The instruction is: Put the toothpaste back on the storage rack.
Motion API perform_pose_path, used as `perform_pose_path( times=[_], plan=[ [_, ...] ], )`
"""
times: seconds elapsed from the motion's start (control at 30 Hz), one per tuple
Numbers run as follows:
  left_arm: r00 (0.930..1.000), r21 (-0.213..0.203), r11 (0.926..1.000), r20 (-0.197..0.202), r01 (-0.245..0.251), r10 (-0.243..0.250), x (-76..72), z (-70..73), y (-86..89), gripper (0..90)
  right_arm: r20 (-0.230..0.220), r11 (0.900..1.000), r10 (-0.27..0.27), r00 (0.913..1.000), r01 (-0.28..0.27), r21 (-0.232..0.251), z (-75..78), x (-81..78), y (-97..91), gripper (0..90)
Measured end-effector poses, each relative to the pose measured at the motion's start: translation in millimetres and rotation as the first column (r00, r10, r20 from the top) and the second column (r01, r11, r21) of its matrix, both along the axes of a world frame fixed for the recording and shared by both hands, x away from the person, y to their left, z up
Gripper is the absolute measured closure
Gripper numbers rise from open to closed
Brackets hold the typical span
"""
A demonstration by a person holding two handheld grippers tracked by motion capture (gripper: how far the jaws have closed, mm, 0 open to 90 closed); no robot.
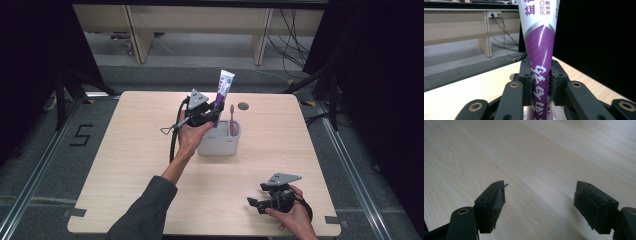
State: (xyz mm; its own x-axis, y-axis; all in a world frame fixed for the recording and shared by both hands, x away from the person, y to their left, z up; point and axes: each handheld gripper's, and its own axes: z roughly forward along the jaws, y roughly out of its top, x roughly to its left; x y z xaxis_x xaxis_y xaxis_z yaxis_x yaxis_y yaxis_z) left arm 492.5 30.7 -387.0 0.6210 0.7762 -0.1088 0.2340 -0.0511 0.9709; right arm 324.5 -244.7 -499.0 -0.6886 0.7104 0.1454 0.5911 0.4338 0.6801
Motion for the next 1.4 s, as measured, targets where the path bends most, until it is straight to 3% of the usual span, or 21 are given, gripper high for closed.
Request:
perform_pose_path(
  times=[0.37,0.8,1.4],
  plan=[
    [0.9997,-0.003,0.9999,-0.023,-0.011,0.011,6.5,-17.1,-5.5,74.8,0.003,1.0000,-0.001,1.0000,0.001,0.001,0.2,-0.5,0.0,25.9],
    [0.9989,0.024,0.9997,-0.047,-0.006,0.007,4.9,-34.7,-6.1,74.6,-0.002,1.0000,0.001,1.0000,-0.001,-0.004,-0.3,-0.4,0.3,25.9],
    [0.9964,0.125,0.9921,-0.084,0.008,0.003,1.1,-48.3,-12.5,74.1,-0.006,0.9999,0.010,0.9999,-0.010,-0.006,-0.3,-0.8,1.4,25.9]
  ],
)
